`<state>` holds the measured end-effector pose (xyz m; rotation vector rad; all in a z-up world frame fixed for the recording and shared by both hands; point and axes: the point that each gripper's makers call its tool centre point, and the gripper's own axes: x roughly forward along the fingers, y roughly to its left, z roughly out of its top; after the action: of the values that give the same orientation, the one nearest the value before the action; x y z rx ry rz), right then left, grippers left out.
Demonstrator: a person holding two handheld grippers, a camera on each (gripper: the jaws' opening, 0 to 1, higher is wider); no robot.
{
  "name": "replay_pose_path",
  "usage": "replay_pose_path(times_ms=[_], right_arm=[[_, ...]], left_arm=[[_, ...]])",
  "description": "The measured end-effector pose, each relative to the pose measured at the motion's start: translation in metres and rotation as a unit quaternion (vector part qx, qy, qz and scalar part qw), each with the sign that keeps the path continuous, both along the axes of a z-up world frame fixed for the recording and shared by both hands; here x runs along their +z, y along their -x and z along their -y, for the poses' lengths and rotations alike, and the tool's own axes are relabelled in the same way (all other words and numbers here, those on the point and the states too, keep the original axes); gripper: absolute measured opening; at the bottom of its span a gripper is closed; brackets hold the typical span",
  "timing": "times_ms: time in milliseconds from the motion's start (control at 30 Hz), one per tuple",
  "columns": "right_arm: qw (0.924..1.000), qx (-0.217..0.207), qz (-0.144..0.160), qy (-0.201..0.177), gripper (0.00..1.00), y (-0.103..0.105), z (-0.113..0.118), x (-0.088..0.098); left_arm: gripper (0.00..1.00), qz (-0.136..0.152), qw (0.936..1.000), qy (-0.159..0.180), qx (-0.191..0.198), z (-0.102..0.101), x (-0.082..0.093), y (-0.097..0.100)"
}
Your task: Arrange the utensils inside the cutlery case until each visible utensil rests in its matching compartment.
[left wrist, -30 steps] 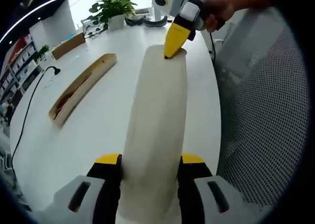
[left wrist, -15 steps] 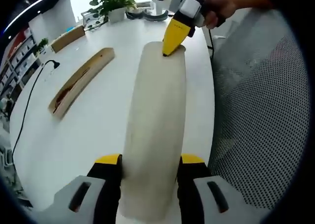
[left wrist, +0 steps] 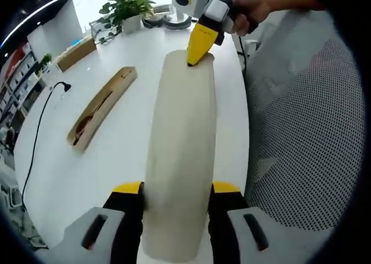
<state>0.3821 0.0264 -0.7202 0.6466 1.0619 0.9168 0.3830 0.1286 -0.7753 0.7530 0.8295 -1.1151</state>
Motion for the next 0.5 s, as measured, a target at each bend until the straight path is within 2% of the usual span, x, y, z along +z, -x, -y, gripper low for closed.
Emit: replay_pose_path(times_ms=[33, 300, 500], right_arm=[[1.0, 0.0, -0.003, -0.002, 0.08, 0.002, -0.001, -0.001], [1.0, 0.0, 0.005, 0.008, 0.09, -0.004, -0.003, 0.009], [1.0, 0.003, 0.002, 0.008, 0.09, -0.004, -0.004, 0.011]], left_arm=[[0.45, 0.005, 0.9999, -0.007, -0.012, -0.002, 0.003, -0.002], [0.45, 0.004, 1.0, 0.002, -0.005, -0.002, 0.013, -0.006], [0.44, -0.011, 0.9999, 0.003, -0.012, -0.003, 0.014, -0.004]])
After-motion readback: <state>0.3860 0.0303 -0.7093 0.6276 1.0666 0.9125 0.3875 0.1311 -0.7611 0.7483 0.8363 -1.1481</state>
